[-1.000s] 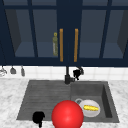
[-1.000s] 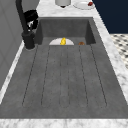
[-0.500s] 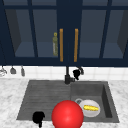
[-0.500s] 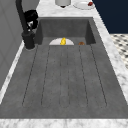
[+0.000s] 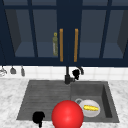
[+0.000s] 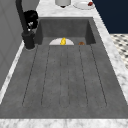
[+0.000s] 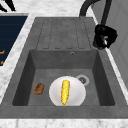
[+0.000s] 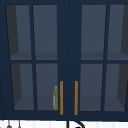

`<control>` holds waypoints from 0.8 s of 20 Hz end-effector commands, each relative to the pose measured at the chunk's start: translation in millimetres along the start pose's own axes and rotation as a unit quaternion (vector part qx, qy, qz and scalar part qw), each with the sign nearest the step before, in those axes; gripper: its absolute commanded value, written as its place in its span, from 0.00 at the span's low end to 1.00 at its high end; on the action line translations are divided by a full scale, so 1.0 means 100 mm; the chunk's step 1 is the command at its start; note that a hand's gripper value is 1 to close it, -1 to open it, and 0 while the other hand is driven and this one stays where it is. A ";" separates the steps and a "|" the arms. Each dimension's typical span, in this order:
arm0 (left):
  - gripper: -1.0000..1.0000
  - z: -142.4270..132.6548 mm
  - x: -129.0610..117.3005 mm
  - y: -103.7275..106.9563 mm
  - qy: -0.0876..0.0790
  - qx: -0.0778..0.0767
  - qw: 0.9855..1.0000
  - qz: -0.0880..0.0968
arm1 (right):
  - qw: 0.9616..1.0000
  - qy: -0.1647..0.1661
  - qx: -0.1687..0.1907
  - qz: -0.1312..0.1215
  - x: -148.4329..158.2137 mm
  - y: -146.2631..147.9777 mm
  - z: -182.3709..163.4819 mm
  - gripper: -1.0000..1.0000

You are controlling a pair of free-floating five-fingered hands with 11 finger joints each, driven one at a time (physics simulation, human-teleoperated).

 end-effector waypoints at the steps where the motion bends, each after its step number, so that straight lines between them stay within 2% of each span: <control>1: 0.50 0.00 0.00 0.00 0.000 0.000 1.000 0.000 | 0.999 -0.002 0.021 0.024 0.16 -0.27 -0.05 1.00; 6: 0.50 0.00 0.00 0.00 0.000 0.000 1.000 0.000 | 0.998 0.016 0.026 0.049 0.27 -0.30 -0.01 1.00; 10: 0.50 0.00 0.00 0.00 0.000 0.000 1.000 0.000 | 0.994 0.035 0.034 0.097 0.38 -0.33 0.00 1.00; 12: 0.50 0.00 0.00 0.00 0.000 0.000 1.000 0.000 | 0.992 0.058 0.035 0.110 0.43 -0.34 0.02 1.00; 13: 0.50 0.00 0.00 0.00 0.000 0.000 1.000 0.000 | 0.989 0.070 0.035 0.123 0.47 -0.35 0.02 1.00; 15: 0.50 0.00 0.00 0.00 0.000 0.000 1.000 0.000 | 0.982 0.086 0.040 0.166 0.55 -0.33 0.04 1.00; 16: 0.50 0.00 0.00 0.00 0.000 0.000 1.000 0.000 | 0.979 0.091 0.054 0.175 0.58 -0.35 0.05 1.00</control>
